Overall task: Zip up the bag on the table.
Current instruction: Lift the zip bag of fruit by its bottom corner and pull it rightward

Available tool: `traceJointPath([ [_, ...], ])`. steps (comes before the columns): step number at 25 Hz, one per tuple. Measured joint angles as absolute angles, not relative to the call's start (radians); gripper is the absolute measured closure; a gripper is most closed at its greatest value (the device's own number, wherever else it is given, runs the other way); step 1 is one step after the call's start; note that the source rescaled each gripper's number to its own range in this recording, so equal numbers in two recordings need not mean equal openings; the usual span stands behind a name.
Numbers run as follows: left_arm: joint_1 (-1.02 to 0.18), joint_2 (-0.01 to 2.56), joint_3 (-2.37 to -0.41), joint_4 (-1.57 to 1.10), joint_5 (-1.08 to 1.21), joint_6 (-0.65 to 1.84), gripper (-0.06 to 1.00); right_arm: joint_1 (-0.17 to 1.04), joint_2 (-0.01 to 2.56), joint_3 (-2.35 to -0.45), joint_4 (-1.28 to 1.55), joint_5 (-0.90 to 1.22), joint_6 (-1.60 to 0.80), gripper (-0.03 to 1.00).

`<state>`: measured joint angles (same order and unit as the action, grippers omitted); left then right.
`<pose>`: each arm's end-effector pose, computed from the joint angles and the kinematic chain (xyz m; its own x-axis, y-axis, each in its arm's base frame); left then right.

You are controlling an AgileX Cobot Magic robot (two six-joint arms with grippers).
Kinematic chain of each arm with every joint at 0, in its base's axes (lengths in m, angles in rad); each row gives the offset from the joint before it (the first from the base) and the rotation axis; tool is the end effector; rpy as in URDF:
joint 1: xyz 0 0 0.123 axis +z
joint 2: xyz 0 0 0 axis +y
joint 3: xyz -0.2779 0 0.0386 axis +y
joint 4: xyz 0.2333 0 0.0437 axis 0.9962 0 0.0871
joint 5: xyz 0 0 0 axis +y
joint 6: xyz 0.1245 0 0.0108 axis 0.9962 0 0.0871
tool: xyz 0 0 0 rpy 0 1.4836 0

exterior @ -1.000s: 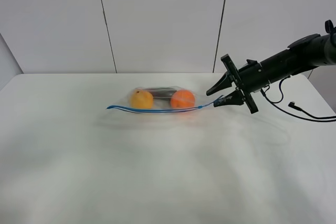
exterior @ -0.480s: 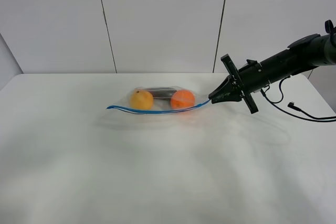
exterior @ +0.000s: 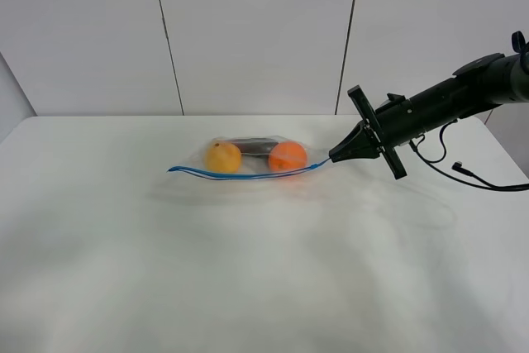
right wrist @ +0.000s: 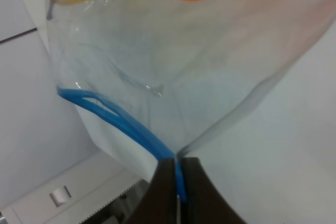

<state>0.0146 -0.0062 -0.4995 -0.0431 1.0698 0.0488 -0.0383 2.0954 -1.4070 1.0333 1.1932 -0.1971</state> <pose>0.0158 -0.0045 0.2538 -0.4579 0.0214 -0.8887 0.0319 0.9995 0.0076 0.3884 0.0850 0.1547 -0.9428 0.2466 0.2242 0.3268 0.5520 0.7671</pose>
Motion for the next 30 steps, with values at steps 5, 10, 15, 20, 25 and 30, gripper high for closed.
traceJointPath([
  [5,0.015,-0.006,-0.499,-0.043,1.07,0.049,-0.06,-0.038,2.095,-1.407,1.033,1.193,-0.206,0.97],
  [10,0.015,-0.006,-0.499,-0.043,1.07,0.049,-0.06,-0.038,2.095,-1.407,1.037,1.206,-0.236,0.97],
  [15,0.015,-0.006,-0.499,-0.043,1.07,0.049,-0.06,-0.038,2.095,-1.407,1.061,1.207,-0.281,0.97],
  [20,0.015,-0.006,-0.499,-0.043,1.07,0.049,-0.06,-0.038,2.095,-1.407,1.084,1.207,-0.311,0.97],
  [25,0.015,-0.006,-0.499,-0.043,1.07,0.049,-0.06,-0.038,2.095,-1.407,1.086,1.207,-0.334,0.97],
  [30,0.015,-0.006,-0.499,-0.043,1.07,0.049,-0.06,-0.038,2.095,-1.407,1.087,1.207,-0.338,0.97],
])
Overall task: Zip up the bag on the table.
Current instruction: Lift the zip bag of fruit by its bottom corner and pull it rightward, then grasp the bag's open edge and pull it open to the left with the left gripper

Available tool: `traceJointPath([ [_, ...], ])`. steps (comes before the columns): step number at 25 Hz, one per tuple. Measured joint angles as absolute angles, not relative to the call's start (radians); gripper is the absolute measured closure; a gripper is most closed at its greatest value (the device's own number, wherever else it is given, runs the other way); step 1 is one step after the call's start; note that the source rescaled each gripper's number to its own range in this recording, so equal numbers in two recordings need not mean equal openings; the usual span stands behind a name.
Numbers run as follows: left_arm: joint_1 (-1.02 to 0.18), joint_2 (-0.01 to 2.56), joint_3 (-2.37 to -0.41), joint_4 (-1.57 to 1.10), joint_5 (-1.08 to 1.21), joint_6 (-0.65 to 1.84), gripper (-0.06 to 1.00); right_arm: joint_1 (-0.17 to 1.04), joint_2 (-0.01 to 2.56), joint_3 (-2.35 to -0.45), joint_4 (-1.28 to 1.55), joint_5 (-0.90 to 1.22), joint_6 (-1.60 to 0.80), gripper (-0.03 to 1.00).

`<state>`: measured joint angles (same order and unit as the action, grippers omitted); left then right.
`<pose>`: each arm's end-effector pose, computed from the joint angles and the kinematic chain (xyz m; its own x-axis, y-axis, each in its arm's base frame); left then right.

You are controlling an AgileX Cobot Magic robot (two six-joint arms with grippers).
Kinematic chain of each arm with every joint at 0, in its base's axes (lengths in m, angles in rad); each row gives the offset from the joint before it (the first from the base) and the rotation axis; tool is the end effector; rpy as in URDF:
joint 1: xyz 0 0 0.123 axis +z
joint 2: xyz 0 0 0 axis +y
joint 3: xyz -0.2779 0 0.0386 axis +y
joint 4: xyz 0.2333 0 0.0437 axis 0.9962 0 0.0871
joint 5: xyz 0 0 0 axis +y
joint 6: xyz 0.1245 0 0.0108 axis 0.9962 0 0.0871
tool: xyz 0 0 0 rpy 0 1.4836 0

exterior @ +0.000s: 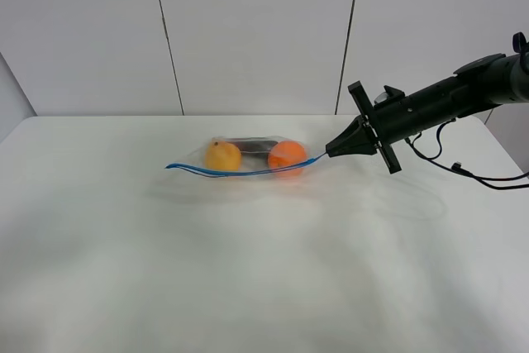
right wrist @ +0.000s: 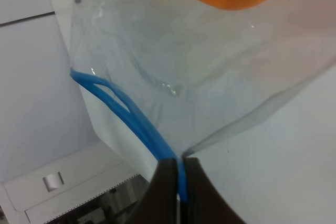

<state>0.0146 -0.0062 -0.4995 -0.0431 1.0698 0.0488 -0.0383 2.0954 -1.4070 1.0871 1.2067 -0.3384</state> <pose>0.0158 -0.0045 0.2538 -0.4579 0.0214 -0.8887 0.0319 0.9995 0.0076 0.3901 0.0885 0.1598 -0.9753 0.1805 0.1274 0.2061 0.5358 0.8188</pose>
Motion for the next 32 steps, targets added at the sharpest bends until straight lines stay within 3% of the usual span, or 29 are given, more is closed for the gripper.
traceJointPath([
  [10,0.015,0.042,-0.552,-0.042,1.04,0.049,-0.06,-0.038,2.095,-1.407,1.089,1.207,-0.352,0.97],
  [20,0.015,0.696,-0.978,-0.049,0.988,0.098,-0.06,-0.038,2.095,-1.407,1.089,1.207,-0.354,0.97],
  [24,0.015,0.949,-1.114,-0.049,0.97,0.284,-0.06,-0.038,2.095,-1.407,1.089,1.207,-0.354,0.97],
  [32,0.015,1.272,-1.169,-0.197,0.771,0.985,-0.06,-0.038,2.095,-1.407,1.092,1.207,-0.354,0.97],
])
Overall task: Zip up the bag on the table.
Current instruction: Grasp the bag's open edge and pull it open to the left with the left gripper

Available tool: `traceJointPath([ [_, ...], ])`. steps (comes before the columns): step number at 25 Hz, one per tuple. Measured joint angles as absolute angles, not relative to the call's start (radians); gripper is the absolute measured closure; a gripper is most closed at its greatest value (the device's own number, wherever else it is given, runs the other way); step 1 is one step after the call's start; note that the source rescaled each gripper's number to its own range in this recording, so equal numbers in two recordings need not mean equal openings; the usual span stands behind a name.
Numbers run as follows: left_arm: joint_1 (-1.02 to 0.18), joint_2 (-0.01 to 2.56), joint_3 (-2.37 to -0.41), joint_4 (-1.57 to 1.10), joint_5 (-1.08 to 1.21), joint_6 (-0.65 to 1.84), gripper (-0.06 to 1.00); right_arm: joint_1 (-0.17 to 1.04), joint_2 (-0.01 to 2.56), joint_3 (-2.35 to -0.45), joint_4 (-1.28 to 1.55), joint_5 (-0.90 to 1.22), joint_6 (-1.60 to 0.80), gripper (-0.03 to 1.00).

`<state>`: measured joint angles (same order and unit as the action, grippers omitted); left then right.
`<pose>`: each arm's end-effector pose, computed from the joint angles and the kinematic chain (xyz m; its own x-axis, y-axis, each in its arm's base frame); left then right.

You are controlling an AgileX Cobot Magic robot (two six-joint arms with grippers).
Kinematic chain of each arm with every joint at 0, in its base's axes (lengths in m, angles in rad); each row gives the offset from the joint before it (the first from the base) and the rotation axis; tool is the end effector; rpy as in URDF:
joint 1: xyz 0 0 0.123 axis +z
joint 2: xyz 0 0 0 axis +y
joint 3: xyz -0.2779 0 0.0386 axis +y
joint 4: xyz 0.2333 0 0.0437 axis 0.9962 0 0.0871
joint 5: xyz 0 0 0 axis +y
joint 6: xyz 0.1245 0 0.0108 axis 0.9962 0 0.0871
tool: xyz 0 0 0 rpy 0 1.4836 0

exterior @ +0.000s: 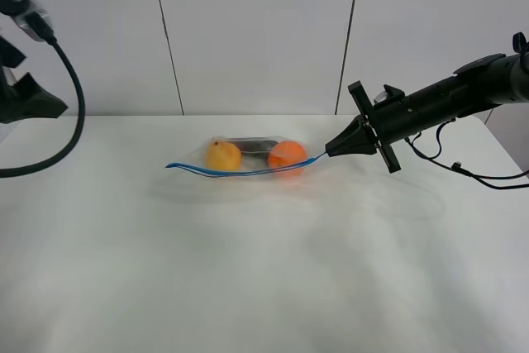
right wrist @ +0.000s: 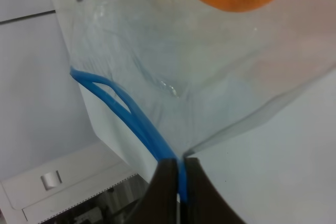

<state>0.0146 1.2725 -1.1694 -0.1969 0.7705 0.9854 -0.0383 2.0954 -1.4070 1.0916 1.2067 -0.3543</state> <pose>0.2802 -0.0129 0.3326 -0.4043 0.7340 -0.5457 0.5784 0.6674 0.4692 0.3904 0.0888 0.1602 -0.9780 0.1740 0.1149 0.1918 0.5351 0.8227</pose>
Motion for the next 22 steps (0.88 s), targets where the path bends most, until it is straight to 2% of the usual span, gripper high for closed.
traceJointPath([
  [4,-0.044,1.374,-1.169,-0.443,0.685,1.179,-0.06,-0.038,2.095,-1.407,1.098,1.207,-0.355,0.97],
  [7,-0.153,1.448,-1.17,-0.523,0.621,1.238,-0.06,-0.038,2.095,-1.407,1.098,1.207,-0.355,0.97],
  [17,-0.566,1.678,-1.171,-0.553,0.324,1.178,-0.06,-0.038,2.095,-1.407,1.102,1.207,-0.355,0.97],
  [22,-0.697,1.775,-1.171,-0.554,0.14,1.091,-0.06,-0.038,2.095,-1.407,1.104,1.208,-0.355,0.97],
])
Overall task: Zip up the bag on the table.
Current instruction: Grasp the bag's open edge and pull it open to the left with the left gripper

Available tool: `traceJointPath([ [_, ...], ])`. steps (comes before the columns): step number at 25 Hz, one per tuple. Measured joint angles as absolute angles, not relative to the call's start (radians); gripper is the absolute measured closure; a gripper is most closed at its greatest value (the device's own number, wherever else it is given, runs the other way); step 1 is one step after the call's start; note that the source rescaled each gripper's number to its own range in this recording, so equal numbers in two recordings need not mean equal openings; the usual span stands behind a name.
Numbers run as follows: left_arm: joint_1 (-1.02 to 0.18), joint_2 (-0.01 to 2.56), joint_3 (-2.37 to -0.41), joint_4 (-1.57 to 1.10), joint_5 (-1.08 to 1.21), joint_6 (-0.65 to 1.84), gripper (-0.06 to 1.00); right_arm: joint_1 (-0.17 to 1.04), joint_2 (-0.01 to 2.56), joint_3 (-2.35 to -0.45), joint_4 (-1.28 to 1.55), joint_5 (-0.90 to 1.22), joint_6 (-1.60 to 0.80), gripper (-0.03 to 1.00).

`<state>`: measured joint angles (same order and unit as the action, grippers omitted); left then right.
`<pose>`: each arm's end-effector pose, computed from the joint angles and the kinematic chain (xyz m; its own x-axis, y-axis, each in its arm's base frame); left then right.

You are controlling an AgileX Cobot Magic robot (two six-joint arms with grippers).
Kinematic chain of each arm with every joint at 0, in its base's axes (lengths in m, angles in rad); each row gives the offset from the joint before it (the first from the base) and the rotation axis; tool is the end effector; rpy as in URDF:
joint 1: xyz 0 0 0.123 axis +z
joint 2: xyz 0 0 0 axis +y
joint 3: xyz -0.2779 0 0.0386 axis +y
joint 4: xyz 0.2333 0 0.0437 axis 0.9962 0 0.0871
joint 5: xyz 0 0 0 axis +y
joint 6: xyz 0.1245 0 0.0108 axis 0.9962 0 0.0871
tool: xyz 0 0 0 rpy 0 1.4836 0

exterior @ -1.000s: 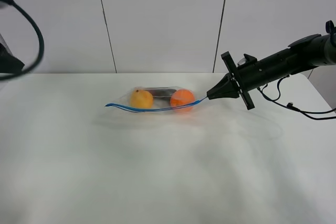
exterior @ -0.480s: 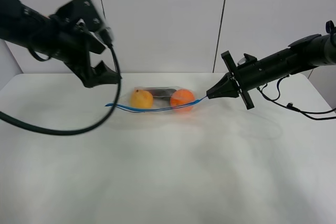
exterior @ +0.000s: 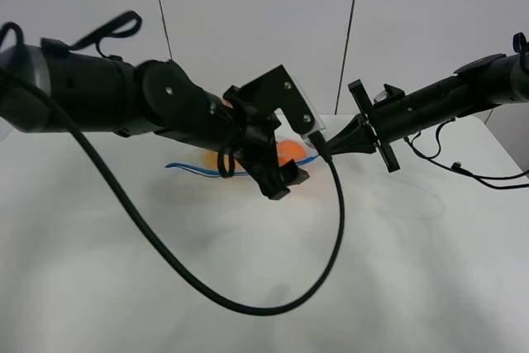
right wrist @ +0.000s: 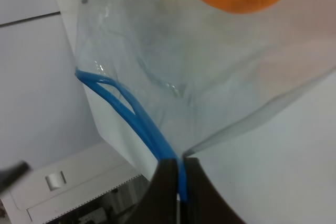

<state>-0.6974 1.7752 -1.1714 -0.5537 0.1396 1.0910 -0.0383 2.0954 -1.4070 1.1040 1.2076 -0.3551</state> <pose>0.3094 -0.2712 0.2168 -0.0364 0.7013 -0.7119 0.8221 0.4261 0.3777 0.3910 0.0894 0.1613 -0.9771 0.1785 0.1161 0.1944 0.5252 0.8285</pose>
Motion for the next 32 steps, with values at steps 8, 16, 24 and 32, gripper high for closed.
traceJointPath([
  [8,-0.778,1.87,-1.171,-0.556,-0.028,1.074,-0.06,-0.038,2.095,-1.407,1.105,1.208,-0.355,0.97],
  [16,-0.779,1.91,-1.171,-0.557,-0.076,1.073,-0.06,-0.038,2.095,-1.407,1.105,1.208,-0.356,0.97],
  [24,-0.779,1.947,-1.172,-0.557,-0.205,1.065,-0.06,-0.038,2.095,-1.407,1.105,1.208,-0.36,0.97],
  [32,-0.779,1.991,-1.189,-0.557,-0.268,1.0,-0.06,-0.038,2.095,-1.407,1.105,1.208,-0.36,0.97],
])
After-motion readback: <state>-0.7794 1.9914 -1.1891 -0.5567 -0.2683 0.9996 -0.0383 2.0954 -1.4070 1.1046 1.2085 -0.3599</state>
